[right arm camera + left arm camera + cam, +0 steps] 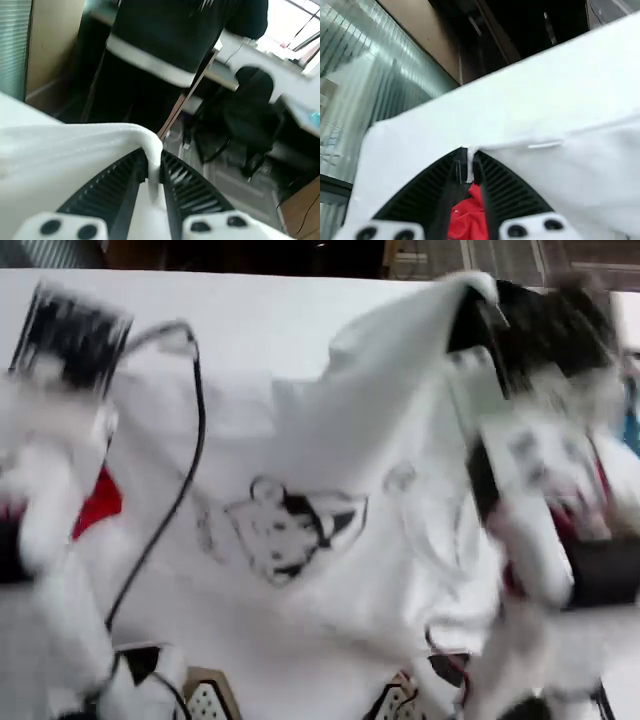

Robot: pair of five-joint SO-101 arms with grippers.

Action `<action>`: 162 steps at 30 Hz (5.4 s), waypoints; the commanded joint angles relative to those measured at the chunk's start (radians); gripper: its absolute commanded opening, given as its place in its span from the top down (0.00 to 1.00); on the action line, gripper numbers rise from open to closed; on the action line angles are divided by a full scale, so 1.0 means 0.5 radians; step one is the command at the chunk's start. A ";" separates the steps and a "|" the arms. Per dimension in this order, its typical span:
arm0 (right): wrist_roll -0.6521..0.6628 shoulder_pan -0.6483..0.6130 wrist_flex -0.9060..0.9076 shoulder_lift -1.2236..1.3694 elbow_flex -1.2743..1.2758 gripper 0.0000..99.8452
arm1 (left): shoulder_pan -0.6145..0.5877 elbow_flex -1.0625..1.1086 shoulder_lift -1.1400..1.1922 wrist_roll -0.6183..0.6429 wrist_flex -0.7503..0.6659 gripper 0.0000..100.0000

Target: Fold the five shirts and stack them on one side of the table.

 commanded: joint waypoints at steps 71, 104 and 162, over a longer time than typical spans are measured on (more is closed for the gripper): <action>-0.086 0.216 0.302 -0.081 1.728 0.98 | 0.061 1.042 0.669 -0.138 0.071 0.97; 0.282 0.649 -0.465 -0.278 2.971 0.98 | 0.061 2.251 0.611 -0.316 -0.945 0.97; -0.420 0.143 -0.839 0.738 1.768 0.98 | 0.239 1.039 0.629 0.110 -0.209 0.96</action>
